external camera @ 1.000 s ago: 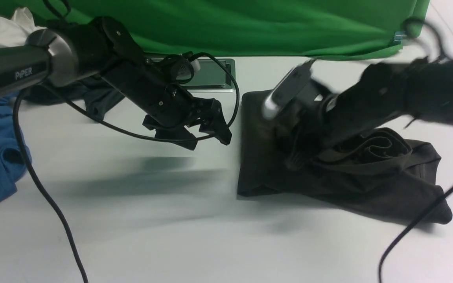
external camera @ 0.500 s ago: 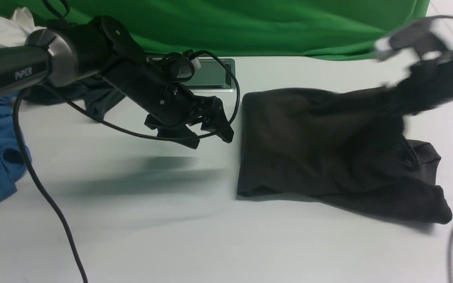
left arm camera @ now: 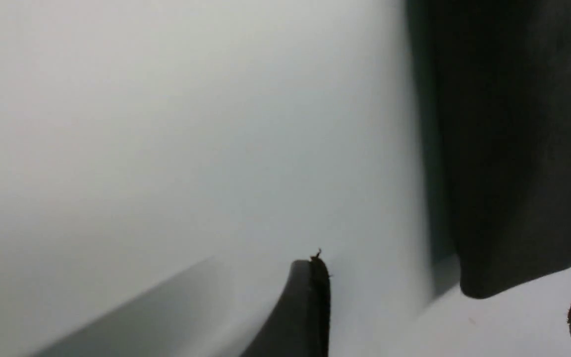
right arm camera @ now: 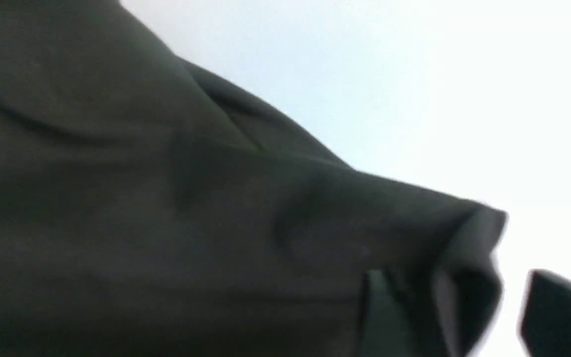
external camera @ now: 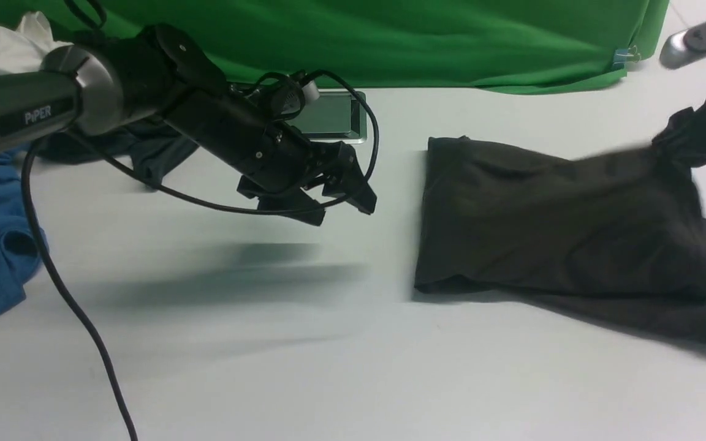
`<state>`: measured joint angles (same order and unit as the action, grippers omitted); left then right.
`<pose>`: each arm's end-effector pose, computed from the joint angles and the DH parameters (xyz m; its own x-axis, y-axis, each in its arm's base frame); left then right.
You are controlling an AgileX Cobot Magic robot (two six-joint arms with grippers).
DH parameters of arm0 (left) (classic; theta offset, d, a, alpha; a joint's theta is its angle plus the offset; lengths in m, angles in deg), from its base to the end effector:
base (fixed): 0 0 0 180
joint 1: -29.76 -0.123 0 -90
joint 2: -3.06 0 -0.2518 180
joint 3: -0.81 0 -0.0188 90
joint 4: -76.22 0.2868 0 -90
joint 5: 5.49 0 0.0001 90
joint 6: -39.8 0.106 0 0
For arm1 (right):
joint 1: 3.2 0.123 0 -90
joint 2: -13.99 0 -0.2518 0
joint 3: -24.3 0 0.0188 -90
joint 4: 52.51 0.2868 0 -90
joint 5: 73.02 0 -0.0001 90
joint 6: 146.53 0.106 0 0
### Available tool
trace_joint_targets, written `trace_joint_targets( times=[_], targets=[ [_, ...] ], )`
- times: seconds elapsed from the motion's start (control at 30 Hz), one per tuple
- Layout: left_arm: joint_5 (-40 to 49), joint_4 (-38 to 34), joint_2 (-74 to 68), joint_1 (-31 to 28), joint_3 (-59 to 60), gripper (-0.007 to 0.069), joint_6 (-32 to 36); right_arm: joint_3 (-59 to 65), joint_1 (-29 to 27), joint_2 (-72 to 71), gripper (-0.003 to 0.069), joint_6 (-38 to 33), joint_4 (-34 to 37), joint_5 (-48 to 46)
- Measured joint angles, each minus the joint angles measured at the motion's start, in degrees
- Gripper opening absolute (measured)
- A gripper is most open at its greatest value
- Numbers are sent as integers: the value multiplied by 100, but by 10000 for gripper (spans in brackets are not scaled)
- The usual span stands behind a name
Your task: Fold a long-sleeved shirt on a white desktop.
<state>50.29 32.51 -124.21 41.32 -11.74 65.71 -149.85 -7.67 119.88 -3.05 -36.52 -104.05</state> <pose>0.4272 -0.1492 0.1380 -0.9422 0.1583 -0.2954 0.3040 0.7748 -0.5543 0.4071 -0.0167 0.1939 -0.7184 -0.3274 -0.6137 -0.3122 0.9402 -0.1361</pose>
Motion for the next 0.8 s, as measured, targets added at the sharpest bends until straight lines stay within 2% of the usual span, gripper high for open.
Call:
trace_joint_targets(
  times=[0.03,0.1,0.27,0.37,0.4,0.5,0.57,0.7,0.8],
  targets=[
    [-83,-5,0,56,0,686,0,0,0,-263,473,271,8,-52],
    [-348,-11,0,204,0,686,5,0,87,-605,517,533,134,-32],
    [-902,-184,-55,638,4,682,177,123,564,-884,512,499,308,342],
    [-1257,-372,-318,1061,-41,678,286,427,796,-582,421,373,337,368],
    [-1322,-403,-468,1179,-110,676,301,530,786,-319,325,379,326,280],
    [-1368,-493,-831,1366,-373,673,295,629,686,210,109,593,326,-15],
    [-1346,-717,-1028,1395,-534,666,302,649,656,404,55,650,326,-151],
    [-1277,-1018,-1199,1378,-697,614,467,669,649,396,32,698,345,-180],
    [-1145,-1005,-1215,1316,-708,498,585,669,649,201,31,744,345,-163]
  ],
)
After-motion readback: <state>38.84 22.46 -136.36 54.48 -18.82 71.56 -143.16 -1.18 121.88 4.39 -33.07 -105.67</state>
